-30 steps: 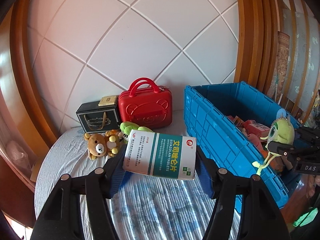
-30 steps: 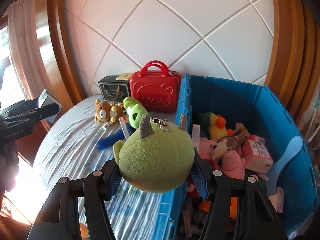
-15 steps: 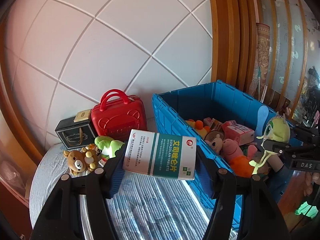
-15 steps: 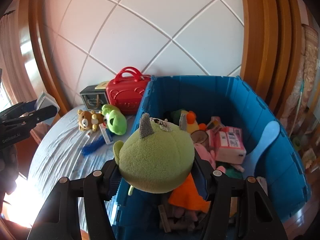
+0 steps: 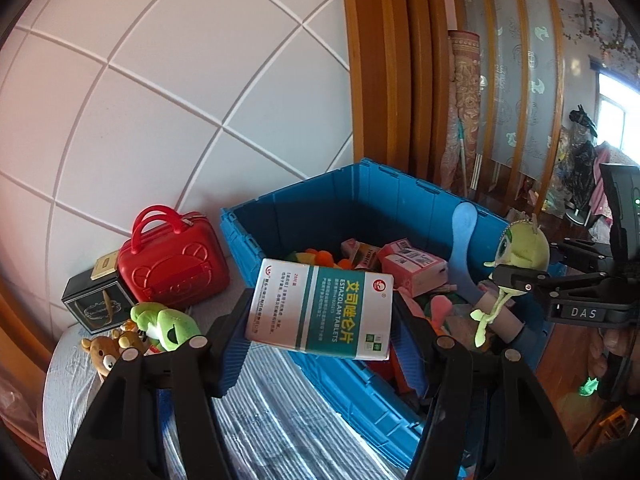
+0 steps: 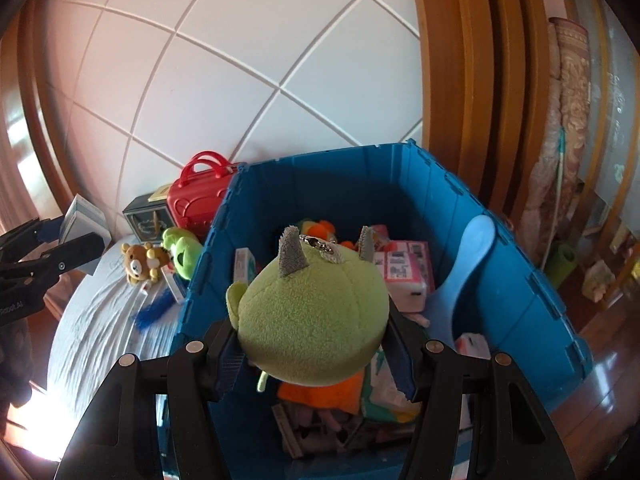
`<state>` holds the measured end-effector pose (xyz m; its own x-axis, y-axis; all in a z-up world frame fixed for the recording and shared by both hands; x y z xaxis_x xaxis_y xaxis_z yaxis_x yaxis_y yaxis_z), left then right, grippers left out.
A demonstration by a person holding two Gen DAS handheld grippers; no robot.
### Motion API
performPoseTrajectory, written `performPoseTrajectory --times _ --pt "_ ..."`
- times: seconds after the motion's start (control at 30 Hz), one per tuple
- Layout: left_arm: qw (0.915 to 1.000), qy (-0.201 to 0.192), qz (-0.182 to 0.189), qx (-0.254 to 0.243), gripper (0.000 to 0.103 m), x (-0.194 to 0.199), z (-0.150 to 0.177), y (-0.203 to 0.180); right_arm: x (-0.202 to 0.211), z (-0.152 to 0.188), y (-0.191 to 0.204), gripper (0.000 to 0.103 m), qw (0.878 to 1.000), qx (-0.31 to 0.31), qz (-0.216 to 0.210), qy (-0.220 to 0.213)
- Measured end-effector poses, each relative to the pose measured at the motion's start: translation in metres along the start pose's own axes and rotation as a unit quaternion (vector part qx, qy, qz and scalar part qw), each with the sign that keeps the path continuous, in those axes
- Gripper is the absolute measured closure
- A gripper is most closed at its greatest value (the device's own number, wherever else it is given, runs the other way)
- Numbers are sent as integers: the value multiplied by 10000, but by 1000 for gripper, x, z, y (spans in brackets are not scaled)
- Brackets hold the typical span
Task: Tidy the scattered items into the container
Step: 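Carry the teal box in the left tool and green plush in the right tool to the bin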
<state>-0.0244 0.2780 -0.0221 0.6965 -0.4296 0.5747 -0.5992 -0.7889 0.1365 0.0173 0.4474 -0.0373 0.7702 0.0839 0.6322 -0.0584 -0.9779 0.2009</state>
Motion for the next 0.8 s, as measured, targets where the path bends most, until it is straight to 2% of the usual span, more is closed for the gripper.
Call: performPoseTrajectory --times 0.37,0.8 --pt "9975 -12 561 -419 40 -16 -24 -54 7 2 -33 43 9994 -263 216 -98" --pt "9944 27 802 -684 40 -31 -38 -88 5 5 -55 43 9986 -433 266 -108"
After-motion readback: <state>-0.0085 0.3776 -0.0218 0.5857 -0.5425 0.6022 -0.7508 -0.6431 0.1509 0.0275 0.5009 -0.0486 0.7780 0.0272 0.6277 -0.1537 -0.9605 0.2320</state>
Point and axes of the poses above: each gripper's, at about its wrist camera, not at the fingertips, and x roughly against the way its jaws point, y to its left, z to its underside, the point moved 7 cm from there along -x, roughly the way its jaws point, and after that the axes turned 5 degrees about -x, right-handed, at the moved point
